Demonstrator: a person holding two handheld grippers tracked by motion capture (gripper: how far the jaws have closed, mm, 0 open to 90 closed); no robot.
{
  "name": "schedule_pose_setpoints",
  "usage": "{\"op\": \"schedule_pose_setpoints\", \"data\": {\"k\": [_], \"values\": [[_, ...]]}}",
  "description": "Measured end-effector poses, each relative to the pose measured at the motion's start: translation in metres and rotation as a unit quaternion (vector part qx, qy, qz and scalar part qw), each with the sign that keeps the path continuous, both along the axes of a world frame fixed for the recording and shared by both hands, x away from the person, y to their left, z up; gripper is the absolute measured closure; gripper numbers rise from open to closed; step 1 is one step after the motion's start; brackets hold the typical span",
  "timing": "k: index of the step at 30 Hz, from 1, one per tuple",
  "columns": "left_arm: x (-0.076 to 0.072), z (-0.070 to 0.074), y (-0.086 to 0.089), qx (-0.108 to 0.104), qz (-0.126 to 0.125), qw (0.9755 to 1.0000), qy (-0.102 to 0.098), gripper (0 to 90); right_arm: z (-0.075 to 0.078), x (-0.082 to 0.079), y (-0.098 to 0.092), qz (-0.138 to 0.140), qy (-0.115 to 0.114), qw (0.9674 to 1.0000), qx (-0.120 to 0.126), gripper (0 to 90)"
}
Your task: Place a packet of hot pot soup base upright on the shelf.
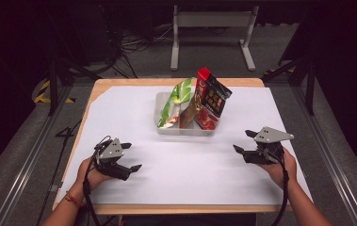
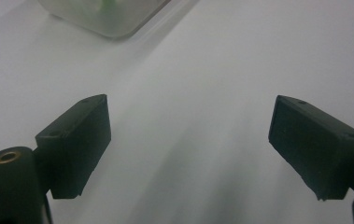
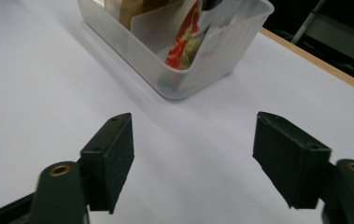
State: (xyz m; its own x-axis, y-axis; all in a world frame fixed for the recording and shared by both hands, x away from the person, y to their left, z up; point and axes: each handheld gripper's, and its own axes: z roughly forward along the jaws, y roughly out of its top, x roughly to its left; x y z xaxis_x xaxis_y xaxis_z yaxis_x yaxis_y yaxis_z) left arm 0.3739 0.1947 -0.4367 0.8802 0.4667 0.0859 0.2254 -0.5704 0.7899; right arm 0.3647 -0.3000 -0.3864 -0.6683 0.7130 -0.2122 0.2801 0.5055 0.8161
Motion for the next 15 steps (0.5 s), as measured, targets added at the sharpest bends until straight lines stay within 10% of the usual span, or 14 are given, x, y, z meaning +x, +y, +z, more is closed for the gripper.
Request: {"op": "schedule_pose_setpoints", "data": {"k": [15], "values": [[0.000,-0.001,0.000,0.004,0.000,1.0000,0.000,13.7,-0.024,-0.008,-0.028,-0.021,0.023,0.9995,0.004,16.1]]}}
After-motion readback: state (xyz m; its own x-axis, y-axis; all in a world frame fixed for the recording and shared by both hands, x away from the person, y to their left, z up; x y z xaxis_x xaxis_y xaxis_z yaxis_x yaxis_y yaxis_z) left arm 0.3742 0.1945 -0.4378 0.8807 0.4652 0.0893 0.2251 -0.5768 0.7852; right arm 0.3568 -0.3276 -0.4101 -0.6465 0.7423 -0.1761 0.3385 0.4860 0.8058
